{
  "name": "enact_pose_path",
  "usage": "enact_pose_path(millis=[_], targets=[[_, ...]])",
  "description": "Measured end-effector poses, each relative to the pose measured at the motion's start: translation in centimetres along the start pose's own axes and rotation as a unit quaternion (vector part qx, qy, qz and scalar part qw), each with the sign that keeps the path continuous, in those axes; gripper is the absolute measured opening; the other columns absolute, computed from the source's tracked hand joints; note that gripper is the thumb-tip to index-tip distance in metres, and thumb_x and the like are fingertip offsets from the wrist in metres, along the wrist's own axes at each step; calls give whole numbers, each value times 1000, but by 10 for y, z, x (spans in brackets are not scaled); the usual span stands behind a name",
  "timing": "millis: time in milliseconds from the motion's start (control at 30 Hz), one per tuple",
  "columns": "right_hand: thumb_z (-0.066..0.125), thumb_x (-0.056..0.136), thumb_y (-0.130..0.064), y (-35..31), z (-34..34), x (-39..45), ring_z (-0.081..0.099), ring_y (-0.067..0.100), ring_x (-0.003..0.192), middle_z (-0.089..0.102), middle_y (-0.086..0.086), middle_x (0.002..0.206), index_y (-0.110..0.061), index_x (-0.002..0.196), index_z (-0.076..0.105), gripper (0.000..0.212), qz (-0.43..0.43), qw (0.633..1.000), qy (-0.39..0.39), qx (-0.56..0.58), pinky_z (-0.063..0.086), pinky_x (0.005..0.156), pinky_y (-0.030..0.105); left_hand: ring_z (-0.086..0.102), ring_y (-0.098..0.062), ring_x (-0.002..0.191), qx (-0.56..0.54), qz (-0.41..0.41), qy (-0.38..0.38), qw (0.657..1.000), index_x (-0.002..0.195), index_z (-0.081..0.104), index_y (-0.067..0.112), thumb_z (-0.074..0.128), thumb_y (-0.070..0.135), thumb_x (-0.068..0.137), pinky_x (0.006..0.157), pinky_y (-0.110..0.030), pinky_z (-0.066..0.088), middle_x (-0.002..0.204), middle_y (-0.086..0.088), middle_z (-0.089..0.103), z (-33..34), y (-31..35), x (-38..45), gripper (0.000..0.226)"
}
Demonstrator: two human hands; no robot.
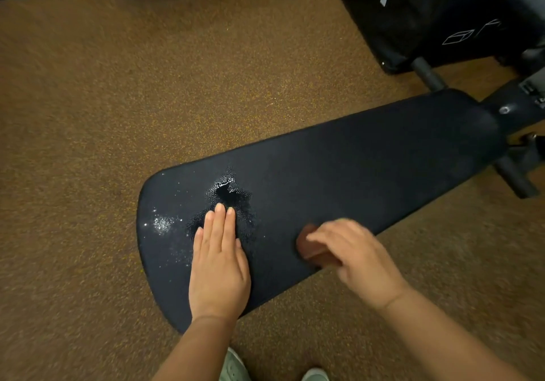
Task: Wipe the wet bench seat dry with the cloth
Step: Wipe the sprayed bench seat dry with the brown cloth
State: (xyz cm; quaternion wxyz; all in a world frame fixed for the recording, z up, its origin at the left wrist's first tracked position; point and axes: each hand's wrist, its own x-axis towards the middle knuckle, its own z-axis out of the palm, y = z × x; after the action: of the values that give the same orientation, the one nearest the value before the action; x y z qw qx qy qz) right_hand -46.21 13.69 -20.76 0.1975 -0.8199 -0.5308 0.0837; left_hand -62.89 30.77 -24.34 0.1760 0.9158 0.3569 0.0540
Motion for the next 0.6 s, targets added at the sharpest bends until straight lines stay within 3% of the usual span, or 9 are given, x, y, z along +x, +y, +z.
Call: enact_pose_path(millis=[67, 133, 200, 267, 400, 500, 600], targets=[[63, 65, 8, 5, 2, 26, 59, 30, 99, 66, 8, 104, -9, 107, 67, 46, 108, 993, 50, 15, 36, 97, 29, 15, -21, 143, 0, -4, 0, 1000, 146, 30, 8, 22, 24, 95, 116, -34, 6, 154, -7, 24, 0, 1, 0, 54], [54, 75, -11, -21, 23, 43, 55, 33, 109, 61, 10, 118, -7, 118, 62, 44, 171, 982, 78, 27, 34, 102, 32, 17, -21, 143, 0, -5, -2, 1000, 145, 32, 7, 23, 24, 94, 116, -34, 6, 154, -7, 26, 1, 1, 1, 54], [49, 82, -37, -52, 41, 39, 41, 30, 127, 47, 10, 137, -8, 132, 50, 58, 181, 982, 45, 32, 28, 110, 35, 17, -20, 143, -15, 1, -4, 1000, 145, 33, 8, 23, 25, 94, 116, -32, 5, 153, -7, 27, -2, 0, 2, 55], [48, 86, -52, -53, 37, 32, 37, 25, 131, 44, 5, 141, -14, 135, 48, 62, 167, 985, 28, 10, 26, 110, 36, 15, -17, 143, -40, 14, -7, 999, 145, 34, 9, 22, 29, 94, 116, -29, 3, 154, -6, 26, -6, -4, 3, 55], [64, 85, -30, -26, 22, 47, 50, 24, 115, 59, 0, 122, -20, 113, 65, 29, 174, 982, 69, -42, 36, 98, 36, 12, -20, 144, -35, -21, 26, 999, 146, 30, 10, 22, 34, 93, 116, -31, 1, 155, -6, 21, -17, -25, 4, 59], [64, 80, -14, -64, 48, 50, 52, 24, 105, 61, 2, 113, -17, 106, 66, 26, 193, 976, 96, 22, 42, 94, 37, 13, -24, 144, -19, -78, 38, 996, 147, 28, 9, 21, 35, 93, 116, -37, 5, 156, -9, 19, -17, -40, 7, 60], [54, 82, -15, -93, 63, 19, 51, 21, 105, 58, 1, 115, -18, 110, 63, 29, 72, 992, 67, 81, 41, 96, 33, 15, -26, 143, 4, -68, 36, 997, 147, 27, 8, 21, 33, 94, 115, -36, 5, 155, -11, 21, -14, -42, 7, 59]])
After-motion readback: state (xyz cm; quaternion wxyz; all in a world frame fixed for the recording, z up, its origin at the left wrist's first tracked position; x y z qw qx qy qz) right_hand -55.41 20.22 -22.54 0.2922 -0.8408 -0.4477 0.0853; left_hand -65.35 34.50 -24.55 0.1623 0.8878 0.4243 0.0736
